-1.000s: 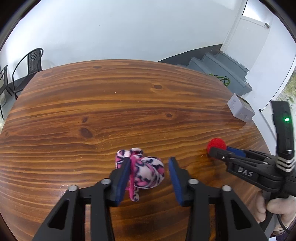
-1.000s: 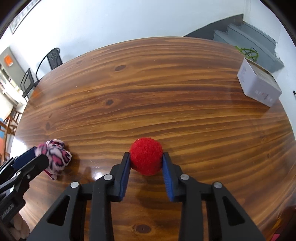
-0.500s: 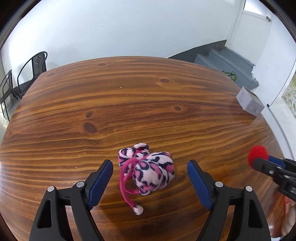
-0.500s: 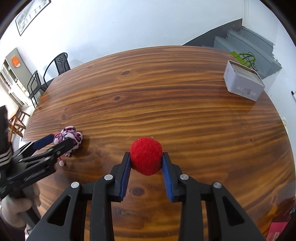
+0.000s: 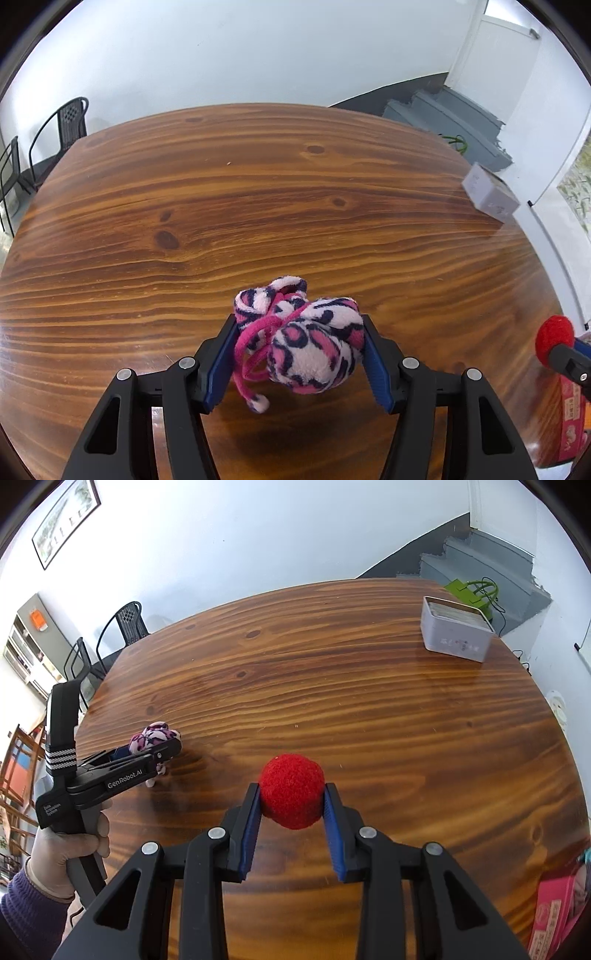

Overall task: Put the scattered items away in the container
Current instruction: 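Carry the plush and pompom into the pink-rimmed box and open both grippers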

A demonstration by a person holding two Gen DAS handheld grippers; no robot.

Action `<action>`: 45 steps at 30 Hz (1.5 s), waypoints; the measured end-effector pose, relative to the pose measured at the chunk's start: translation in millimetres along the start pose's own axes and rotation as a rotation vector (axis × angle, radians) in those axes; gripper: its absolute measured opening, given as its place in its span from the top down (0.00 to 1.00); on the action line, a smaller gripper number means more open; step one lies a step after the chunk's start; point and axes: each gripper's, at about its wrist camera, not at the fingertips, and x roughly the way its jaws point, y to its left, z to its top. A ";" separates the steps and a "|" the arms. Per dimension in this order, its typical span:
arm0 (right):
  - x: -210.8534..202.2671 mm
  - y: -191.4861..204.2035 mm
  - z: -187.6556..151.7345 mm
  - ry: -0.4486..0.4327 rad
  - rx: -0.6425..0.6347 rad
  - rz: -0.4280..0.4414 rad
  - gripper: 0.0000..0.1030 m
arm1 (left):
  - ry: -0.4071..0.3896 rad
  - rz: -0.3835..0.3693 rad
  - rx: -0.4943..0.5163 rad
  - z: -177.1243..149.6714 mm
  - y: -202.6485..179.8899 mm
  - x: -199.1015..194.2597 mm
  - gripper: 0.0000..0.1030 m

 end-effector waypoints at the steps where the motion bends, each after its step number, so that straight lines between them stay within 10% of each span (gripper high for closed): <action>1: -4.2 -1.5 -2.9 -0.002 0.001 0.003 0.65 | -0.006 -0.008 0.009 -2.1 -7.3 -7.0 0.39; 27: -213.4 -227.0 -168.3 -0.078 0.316 -0.242 0.65 | 0.041 -0.410 0.347 -108.3 -355.8 -107.4 0.39; 45: -247.8 -297.5 -230.3 -0.040 0.362 -0.261 0.65 | 0.055 -0.504 0.486 -143.9 -486.5 -125.7 0.39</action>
